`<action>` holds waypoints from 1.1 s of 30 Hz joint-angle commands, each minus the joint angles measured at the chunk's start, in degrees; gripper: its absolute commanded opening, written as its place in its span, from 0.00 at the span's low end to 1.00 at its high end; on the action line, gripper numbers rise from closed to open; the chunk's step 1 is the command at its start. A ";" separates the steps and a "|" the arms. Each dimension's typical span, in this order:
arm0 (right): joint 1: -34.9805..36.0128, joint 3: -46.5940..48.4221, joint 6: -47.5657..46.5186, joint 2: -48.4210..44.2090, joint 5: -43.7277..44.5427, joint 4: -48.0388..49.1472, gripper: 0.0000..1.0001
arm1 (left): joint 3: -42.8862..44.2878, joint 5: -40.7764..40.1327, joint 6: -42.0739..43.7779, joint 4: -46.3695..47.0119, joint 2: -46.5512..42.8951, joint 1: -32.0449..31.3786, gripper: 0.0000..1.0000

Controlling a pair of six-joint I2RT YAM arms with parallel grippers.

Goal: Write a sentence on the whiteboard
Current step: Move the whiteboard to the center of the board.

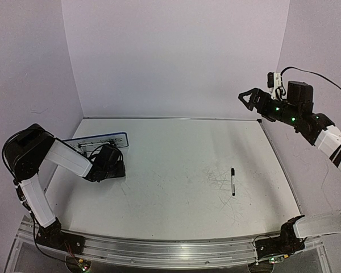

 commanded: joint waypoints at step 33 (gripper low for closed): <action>0.32 -3.10 1.41 -0.58 -0.82 2.77 0.98 | 19.86 15.26 6.06 -2.07 10.31 -20.12 0.47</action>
